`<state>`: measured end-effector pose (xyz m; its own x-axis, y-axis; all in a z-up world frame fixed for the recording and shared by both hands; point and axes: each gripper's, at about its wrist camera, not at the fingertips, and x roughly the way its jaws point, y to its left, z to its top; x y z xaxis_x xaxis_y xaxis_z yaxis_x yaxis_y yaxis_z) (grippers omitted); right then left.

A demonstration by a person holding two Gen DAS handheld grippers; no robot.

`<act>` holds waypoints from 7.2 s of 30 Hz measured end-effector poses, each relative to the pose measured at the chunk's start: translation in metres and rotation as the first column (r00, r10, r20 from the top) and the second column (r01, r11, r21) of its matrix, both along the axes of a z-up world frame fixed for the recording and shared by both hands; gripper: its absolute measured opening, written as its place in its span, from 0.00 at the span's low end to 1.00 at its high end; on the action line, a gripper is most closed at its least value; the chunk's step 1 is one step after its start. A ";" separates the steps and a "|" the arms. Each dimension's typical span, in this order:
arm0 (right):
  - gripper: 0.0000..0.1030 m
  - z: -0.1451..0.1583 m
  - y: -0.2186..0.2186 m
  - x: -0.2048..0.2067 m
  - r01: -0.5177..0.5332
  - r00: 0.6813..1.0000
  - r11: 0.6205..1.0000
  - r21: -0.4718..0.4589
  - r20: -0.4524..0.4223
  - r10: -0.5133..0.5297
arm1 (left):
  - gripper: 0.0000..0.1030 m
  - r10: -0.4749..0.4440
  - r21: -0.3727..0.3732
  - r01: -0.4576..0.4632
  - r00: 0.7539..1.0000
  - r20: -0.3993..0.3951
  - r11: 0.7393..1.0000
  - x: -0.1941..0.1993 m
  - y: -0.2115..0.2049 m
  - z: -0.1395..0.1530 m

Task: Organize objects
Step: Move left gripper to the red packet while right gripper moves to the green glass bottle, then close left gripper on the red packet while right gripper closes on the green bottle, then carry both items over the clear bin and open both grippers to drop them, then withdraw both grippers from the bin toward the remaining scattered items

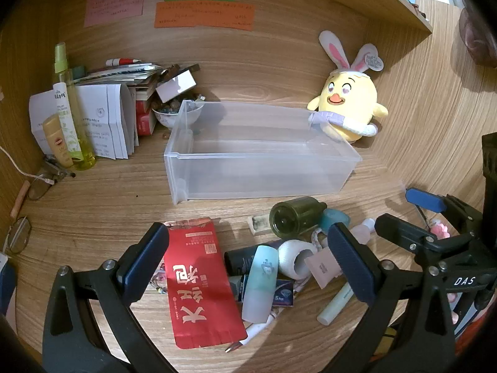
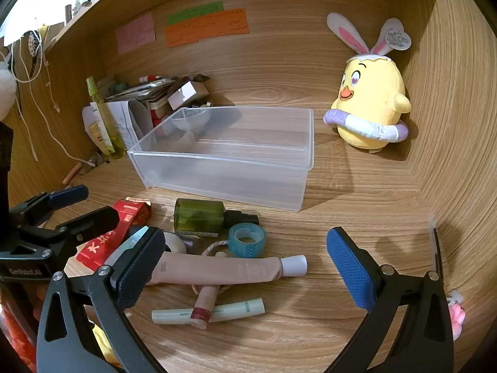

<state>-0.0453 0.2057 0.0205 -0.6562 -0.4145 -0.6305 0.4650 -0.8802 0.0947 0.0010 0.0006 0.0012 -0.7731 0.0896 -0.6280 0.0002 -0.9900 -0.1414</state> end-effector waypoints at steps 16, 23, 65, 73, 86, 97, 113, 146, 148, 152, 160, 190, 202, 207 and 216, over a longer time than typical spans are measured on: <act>1.00 0.002 -0.001 0.003 -0.006 1.000 1.000 -0.006 0.002 0.006 | 1.00 -0.001 0.004 0.001 1.000 0.005 1.000 0.001 -0.001 -0.002; 1.00 0.001 -0.002 0.002 -0.009 1.000 1.000 -0.007 0.010 0.009 | 1.00 0.006 0.001 -0.006 1.000 0.018 1.000 0.001 -0.004 -0.005; 0.65 -0.045 -0.070 -0.053 -0.131 0.977 0.991 0.016 0.174 0.126 | 0.78 -0.044 0.075 0.023 0.958 0.285 0.997 -0.060 -0.057 -0.063; 0.50 -0.044 -0.075 -0.050 -0.123 0.986 0.991 0.055 0.117 0.115 | 0.62 -0.042 0.083 0.020 0.963 0.266 0.996 -0.063 -0.060 -0.063; 0.50 -0.017 -0.066 -0.035 -0.117 0.993 0.993 0.017 0.030 0.117 | 0.57 -0.010 0.090 -0.005 0.987 0.161 0.996 -0.043 -0.064 -0.030; 0.50 0.013 -0.054 -0.023 -0.098 0.993 0.995 -0.013 -0.065 0.097 | 0.57 0.032 0.076 -0.033 0.999 0.011 0.997 -0.019 -0.062 0.020; 0.50 0.042 -0.033 -0.044 -0.031 0.988 0.998 -0.050 -0.152 0.023 | 0.57 0.011 0.063 -0.005 0.996 -0.084 0.998 -0.047 -0.053 0.058; 0.50 0.023 -0.048 -0.143 -0.027 0.998 1.000 0.006 -0.057 0.027 | 0.57 0.091 -0.043 -0.094 0.994 -0.059 0.995 -0.192 -0.046 0.057; 0.50 0.016 -0.051 -0.147 -0.033 0.999 0.999 0.015 -0.034 0.034 | 0.57 0.096 -0.058 -0.098 0.995 -0.040 0.993 -0.200 -0.046 0.048; 0.50 0.004 -0.057 -0.153 -0.043 0.999 0.998 0.048 -0.004 0.043 | 0.57 0.096 -0.069 -0.095 0.995 0.006 0.993 -0.212 -0.047 0.030; 0.50 -0.009 -0.065 -0.159 -0.046 0.999 0.995 0.087 0.019 0.045 | 0.57 0.053 -0.064 -0.048 0.995 0.083 0.997 -0.223 -0.038 0.006; 0.68 -0.006 -0.072 -0.148 -0.053 0.999 0.991 0.122 0.004 0.053 | 0.76 0.004 -0.102 0.001 0.999 0.048 0.995 -0.165 -0.034 0.036; 0.80 0.032 -0.039 -0.103 -0.029 0.994 0.996 0.087 -0.100 0.037 | 0.93 -0.007 -0.129 0.004 1.000 -0.027 0.992 -0.109 -0.030 0.059; 0.80 0.036 -0.028 -0.084 -0.022 0.992 0.995 0.095 -0.122 0.034 | 0.94 0.007 -0.118 -0.010 1.000 -0.024 0.993 -0.091 -0.034 0.056; 0.80 0.028 -0.017 -0.057 -0.025 0.993 0.995 0.101 -0.110 0.036 | 0.94 0.037 -0.116 -0.035 0.999 0.014 0.993 -0.059 -0.044 0.038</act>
<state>-0.1020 0.1882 0.0486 -0.7132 -0.3740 -0.5929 0.4943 -0.8680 -0.0469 -0.0584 -0.0436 0.0396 -0.7641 -0.0122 -0.6450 0.0377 -0.9990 -0.0258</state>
